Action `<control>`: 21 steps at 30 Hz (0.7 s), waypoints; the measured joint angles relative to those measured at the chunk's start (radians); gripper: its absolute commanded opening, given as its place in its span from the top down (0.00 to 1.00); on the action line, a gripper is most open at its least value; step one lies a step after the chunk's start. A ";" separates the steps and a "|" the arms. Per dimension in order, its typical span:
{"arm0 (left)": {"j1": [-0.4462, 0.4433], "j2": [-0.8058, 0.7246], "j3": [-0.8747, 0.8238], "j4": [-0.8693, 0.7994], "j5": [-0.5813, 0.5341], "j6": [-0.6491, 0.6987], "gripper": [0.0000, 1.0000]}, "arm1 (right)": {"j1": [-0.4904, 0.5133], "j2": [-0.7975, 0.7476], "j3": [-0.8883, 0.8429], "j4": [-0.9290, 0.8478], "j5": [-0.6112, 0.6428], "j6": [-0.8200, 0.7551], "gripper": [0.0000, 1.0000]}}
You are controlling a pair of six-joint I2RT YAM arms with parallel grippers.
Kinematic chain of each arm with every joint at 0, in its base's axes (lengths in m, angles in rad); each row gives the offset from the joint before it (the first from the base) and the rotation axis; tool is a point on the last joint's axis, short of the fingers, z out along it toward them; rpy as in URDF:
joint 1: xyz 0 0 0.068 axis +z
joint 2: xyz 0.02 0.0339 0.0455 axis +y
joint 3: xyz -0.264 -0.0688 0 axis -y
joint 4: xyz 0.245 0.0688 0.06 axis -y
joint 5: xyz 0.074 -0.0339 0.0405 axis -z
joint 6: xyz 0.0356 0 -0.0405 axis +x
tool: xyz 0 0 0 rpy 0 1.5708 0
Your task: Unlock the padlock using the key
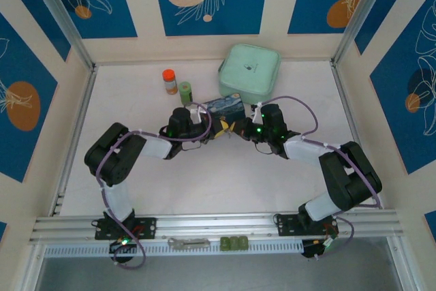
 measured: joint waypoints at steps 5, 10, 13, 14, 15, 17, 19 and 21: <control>-0.006 0.000 0.020 -0.035 0.005 0.012 1.00 | -0.014 0.002 0.000 0.003 -0.032 0.002 0.70; -0.008 -0.003 0.033 -0.053 0.009 0.031 1.00 | -0.036 -0.013 -0.005 -0.042 -0.029 -0.019 0.58; -0.018 -0.012 0.033 -0.077 0.027 0.048 1.00 | -0.039 -0.078 -0.009 -0.095 -0.040 -0.055 0.57; -0.024 -0.014 0.033 -0.089 0.036 0.054 1.00 | -0.040 -0.105 -0.009 -0.095 -0.052 -0.066 0.59; -0.031 -0.015 0.034 -0.100 0.045 0.057 1.00 | -0.043 -0.130 -0.008 -0.094 -0.066 -0.079 0.60; -0.039 -0.016 0.035 -0.116 0.059 0.064 1.00 | -0.042 -0.159 -0.005 -0.099 -0.082 -0.107 0.60; -0.040 -0.016 0.038 -0.133 0.069 0.074 1.00 | -0.027 -0.172 0.003 -0.136 -0.068 -0.158 0.61; -0.040 -0.017 0.040 -0.143 0.074 0.080 1.00 | 0.012 -0.178 0.028 -0.217 -0.024 -0.231 0.63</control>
